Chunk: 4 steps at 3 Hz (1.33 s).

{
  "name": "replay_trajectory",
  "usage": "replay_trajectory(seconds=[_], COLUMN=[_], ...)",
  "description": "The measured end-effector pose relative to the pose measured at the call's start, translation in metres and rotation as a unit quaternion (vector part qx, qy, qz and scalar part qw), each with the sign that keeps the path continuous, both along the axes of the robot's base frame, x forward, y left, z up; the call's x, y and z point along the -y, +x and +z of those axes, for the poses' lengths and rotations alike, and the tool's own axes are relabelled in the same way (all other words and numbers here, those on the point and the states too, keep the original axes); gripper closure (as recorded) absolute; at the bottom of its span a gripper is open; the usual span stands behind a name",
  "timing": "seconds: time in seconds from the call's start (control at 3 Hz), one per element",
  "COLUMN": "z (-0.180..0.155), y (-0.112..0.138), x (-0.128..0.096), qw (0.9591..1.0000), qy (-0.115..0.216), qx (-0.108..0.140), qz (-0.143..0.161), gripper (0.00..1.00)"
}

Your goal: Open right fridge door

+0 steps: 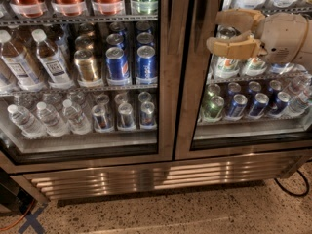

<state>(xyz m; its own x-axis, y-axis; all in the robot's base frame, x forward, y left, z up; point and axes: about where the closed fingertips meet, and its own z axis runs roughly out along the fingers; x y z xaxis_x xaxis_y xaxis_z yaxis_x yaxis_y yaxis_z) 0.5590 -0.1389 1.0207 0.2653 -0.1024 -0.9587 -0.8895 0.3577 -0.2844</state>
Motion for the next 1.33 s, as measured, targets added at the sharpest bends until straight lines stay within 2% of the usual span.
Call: replay_trajectory(seconds=[0.33,0.67,1.33], z=[0.001,0.006,0.012], y=[-0.002,-0.005,-0.011], x=[0.0,-0.001,-0.003], qw=[1.0,0.9999,0.9997], qy=[0.0,-0.003,-0.009], qx=[0.0,0.002,0.005], qz=[0.004,0.011,0.02], gripper=[0.41,0.37,0.35])
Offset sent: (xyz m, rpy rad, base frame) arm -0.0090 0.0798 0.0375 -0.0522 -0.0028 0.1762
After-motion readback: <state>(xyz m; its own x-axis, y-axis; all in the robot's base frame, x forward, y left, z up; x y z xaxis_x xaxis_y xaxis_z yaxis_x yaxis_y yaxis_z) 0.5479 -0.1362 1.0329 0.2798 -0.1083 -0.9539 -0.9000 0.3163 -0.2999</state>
